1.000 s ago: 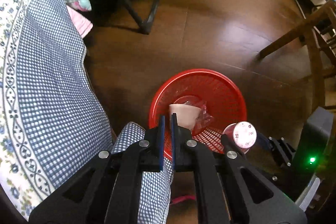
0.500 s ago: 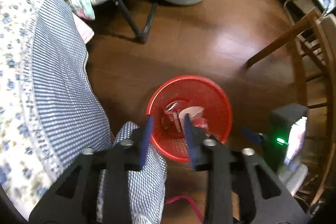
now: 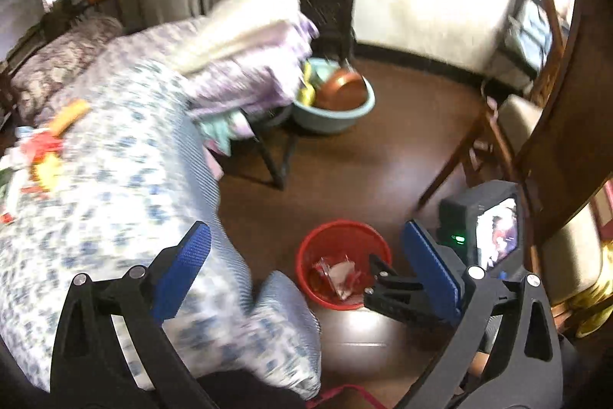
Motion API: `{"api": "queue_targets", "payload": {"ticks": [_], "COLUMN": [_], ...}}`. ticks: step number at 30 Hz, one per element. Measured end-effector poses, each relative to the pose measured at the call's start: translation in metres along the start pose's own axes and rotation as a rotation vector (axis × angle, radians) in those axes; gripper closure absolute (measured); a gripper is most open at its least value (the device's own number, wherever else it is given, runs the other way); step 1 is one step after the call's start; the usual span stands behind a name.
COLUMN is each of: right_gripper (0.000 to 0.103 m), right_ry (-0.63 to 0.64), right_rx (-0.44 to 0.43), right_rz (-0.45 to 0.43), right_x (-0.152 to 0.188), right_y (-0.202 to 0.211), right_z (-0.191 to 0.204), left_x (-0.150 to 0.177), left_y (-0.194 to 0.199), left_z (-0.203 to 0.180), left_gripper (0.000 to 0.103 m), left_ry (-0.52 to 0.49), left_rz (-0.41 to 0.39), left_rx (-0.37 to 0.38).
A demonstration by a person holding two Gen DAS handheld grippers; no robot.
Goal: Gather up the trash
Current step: 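Move both tools back above the table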
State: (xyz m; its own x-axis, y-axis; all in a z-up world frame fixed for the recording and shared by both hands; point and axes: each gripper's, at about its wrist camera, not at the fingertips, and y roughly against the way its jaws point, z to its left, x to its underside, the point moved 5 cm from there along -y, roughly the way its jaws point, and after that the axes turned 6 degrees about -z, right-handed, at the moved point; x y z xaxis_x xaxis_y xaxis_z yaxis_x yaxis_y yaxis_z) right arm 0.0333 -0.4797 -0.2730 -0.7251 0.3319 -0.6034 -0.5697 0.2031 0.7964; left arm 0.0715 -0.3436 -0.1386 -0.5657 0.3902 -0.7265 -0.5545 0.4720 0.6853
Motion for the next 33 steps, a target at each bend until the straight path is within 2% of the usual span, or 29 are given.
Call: {"api": "queue_targets", "payload": {"ticks": [3,7,15,21,27,28,30,33], "right_gripper": [0.006,0.006,0.006,0.006,0.006,0.006,0.006,0.006], "right_ry": [0.047,0.109,0.227,0.302,0.317,0.321,0.333,0.347], "right_rx": [-0.044,-0.112,-0.216,-0.238,-0.286,-0.295,-0.322,-0.362], "right_rz": [-0.098,-0.194,-0.245,-0.214,-0.169,-0.169,-0.172,-0.171], "right_x": [-0.024,-0.043,-0.045,-0.032,-0.036,-0.038,-0.042,-0.048], "right_y": [0.051,0.108,0.165,0.169,0.149,0.147,0.142,0.135], "right_z": [0.033,0.082,0.168,0.206,0.237,0.244,0.262,0.290], "left_x": [-0.007,-0.009,0.003,0.027,0.058,0.061,0.071,0.080], "left_y": [0.040,0.084,0.137,0.159,0.186,0.189,0.198,0.197], "left_z": [0.028,0.071,0.169,0.260,0.345,0.355,0.377,0.389], "left_gripper": [0.007,0.007,0.007,0.007,0.007,0.007,0.007,0.007], "left_ry": [0.039,0.084,0.248,0.386,0.585,0.612,0.676,0.694], "left_rz": [-0.063,-0.132,-0.184,-0.169,-0.175,-0.183,-0.208,-0.224], "left_rx": [-0.048,-0.151,-0.254,-0.389,-0.464,-0.491,-0.592,-0.680]}}
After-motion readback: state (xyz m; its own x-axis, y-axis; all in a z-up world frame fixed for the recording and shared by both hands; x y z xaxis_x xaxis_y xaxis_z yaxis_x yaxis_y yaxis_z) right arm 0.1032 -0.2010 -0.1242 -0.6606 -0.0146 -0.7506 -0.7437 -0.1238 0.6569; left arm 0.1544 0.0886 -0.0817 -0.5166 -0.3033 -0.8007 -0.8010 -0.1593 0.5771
